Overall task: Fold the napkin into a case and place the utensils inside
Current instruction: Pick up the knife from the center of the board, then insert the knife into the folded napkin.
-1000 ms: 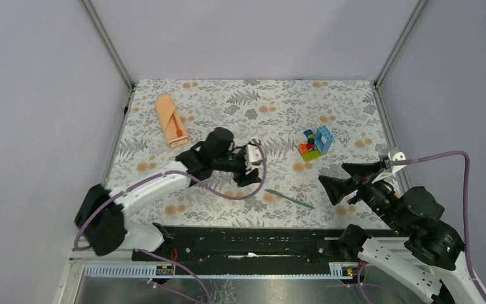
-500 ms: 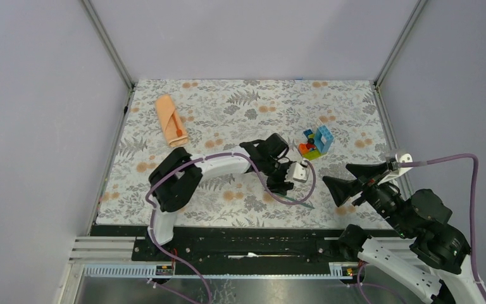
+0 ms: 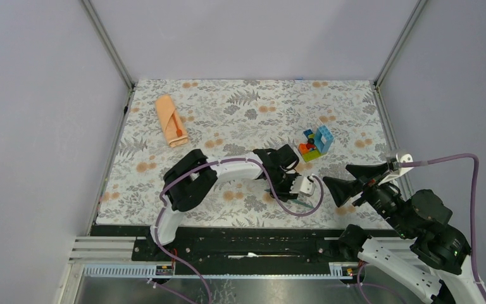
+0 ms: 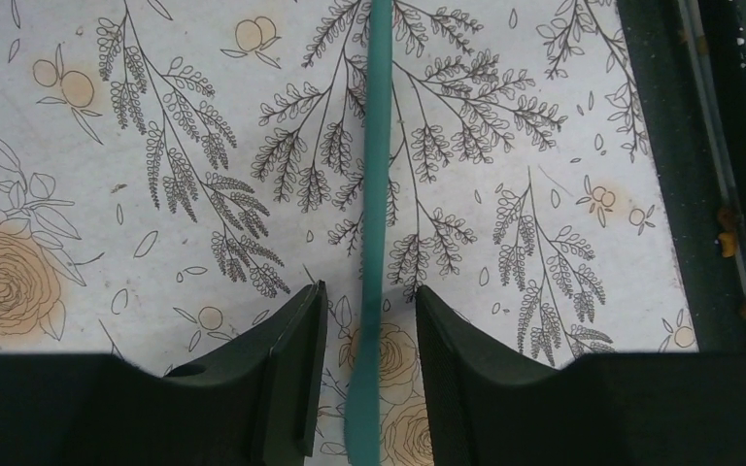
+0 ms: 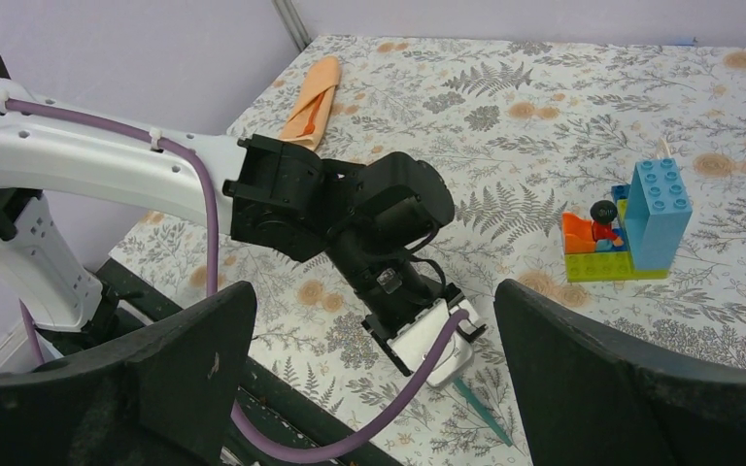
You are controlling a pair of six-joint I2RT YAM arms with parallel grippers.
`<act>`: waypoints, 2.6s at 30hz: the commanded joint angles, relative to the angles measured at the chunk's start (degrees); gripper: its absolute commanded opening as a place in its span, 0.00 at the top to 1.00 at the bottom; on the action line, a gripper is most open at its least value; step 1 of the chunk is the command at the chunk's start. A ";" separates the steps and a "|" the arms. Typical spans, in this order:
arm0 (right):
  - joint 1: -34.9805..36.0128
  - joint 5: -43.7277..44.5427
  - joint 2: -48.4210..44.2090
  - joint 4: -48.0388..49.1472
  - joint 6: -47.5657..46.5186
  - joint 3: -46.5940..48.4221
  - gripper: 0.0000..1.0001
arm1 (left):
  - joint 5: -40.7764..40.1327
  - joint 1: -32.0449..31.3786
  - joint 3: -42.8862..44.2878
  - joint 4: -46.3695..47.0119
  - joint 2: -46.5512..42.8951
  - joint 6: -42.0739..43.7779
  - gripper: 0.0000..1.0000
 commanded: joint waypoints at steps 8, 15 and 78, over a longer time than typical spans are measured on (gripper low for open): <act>-0.16 1.09 -0.50 1.14 0.75 0.61 0.00 | -8.14 -2.36 3.16 -3.84 4.21 -0.65 0.70; -0.11 1.19 -0.69 1.09 0.87 0.42 0.00 | -12.89 -3.46 7.11 -9.92 7.45 -1.25 0.99; -0.08 -1.12 -1.05 3.11 -0.36 -0.82 0.00 | -11.86 68.79 -12.02 -14.74 -26.92 -44.51 1.00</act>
